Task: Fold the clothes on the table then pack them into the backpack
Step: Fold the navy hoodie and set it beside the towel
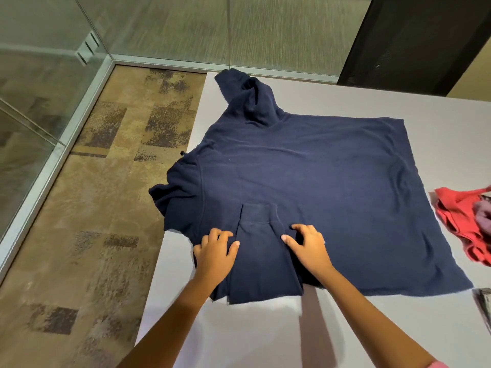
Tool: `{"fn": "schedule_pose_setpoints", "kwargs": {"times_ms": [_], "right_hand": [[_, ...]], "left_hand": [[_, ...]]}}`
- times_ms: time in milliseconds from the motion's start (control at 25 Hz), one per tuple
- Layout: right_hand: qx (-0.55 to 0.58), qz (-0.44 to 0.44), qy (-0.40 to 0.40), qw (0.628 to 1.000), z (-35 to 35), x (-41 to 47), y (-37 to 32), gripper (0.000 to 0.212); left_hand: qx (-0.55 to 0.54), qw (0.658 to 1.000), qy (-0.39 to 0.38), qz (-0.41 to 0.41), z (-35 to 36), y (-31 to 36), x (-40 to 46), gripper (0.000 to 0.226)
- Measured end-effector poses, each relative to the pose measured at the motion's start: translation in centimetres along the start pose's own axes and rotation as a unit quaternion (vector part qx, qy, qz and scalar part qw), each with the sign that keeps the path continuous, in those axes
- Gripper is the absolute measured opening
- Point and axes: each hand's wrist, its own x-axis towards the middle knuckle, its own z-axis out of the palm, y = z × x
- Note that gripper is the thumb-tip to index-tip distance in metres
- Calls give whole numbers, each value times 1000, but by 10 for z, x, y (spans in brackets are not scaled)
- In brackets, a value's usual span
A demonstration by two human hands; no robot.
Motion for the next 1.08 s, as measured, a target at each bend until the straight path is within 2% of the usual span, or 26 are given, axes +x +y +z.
{"fn": "schedule_pose_setpoints", "kwargs": {"times_ms": [40,120,240,280,360,480,560,640,720,840,960,1080], "right_hand": [[30,14,-31,999,-4,-4,3,48],[60,31,-78,995,-9,-10,7,30],[36,12,-83,996,-20,-11,1,43],[35,3,-75,997,-24,-8,-4,41],[35,-5,-78,996,-34,1,-14,22],[6,-10,-118,993,-37,14,-23,47],[7,-4,-135,991,-34,15,-25,50],[64,14,-142,988,-32,14,-21,45],[118,30,-119,985,-36,12,-11,40],[135,53,-73,987,-52,13,12,33],[130,67,-46,988,-69,16,38,25],[121,75,-28,989,-84,19,57,22]], "left_hand": [[-33,999,-27,-19,0,1,-3,40],[-118,990,-47,-57,-2,5,-5,36],[-148,987,-25,-50,-15,12,1,26],[-156,986,-20,-51,-22,14,6,22],[-184,980,-31,-63,-34,18,20,21],[-167,978,-99,-82,-41,34,38,35],[-107,979,-138,-109,-33,47,44,37],[-98,981,-103,-128,-27,58,44,28],[-122,983,-26,-133,-27,64,46,19],[-148,979,84,-108,-43,74,57,19],[-239,957,152,-61,-76,90,82,15],[-341,922,183,-28,-103,104,114,15]]}}
